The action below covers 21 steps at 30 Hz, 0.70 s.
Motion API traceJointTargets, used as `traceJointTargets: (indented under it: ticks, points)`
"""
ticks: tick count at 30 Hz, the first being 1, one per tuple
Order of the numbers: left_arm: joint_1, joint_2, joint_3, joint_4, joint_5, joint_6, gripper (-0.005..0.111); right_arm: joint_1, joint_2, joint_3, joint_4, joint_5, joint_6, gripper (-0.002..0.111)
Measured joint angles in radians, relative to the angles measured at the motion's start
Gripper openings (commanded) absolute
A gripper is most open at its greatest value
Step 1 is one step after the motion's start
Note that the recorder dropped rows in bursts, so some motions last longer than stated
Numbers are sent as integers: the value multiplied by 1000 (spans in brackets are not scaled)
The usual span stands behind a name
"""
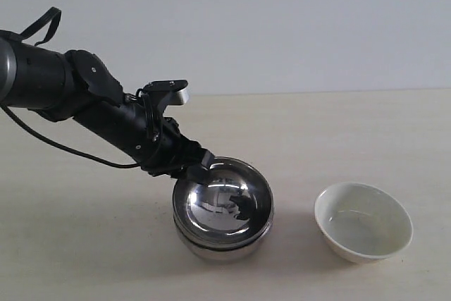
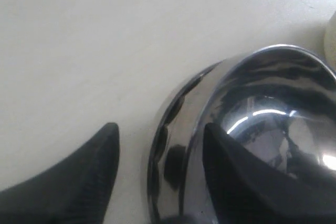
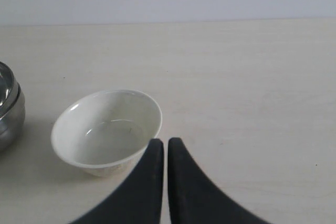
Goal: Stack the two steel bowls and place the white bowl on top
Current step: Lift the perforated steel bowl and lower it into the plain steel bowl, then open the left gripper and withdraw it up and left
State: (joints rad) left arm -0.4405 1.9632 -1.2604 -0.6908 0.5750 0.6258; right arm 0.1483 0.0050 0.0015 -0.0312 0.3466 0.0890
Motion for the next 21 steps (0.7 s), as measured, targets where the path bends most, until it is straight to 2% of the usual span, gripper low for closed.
traceJointTargets:
  ticks: [12, 14, 17, 18, 21]
  points:
    - [0, -48, 0, 0, -73, 0, 45, 0, 0, 0, 0, 0, 0, 0]
    - [0, -71, 0, 0, -96, 0, 34, 0, 0, 0, 0, 0, 0, 0]
    - [0, -93, 0, -4, -110, 8, 8, 0, 0, 0, 0, 0, 0, 0]
    - [0, -94, 0, -7, -110, 16, 4, 0, 0, 0, 0, 0, 0, 0]
    - [0, -93, 6, -48, -111, 77, 4, 0, 0, 0, 0, 0, 0, 0]
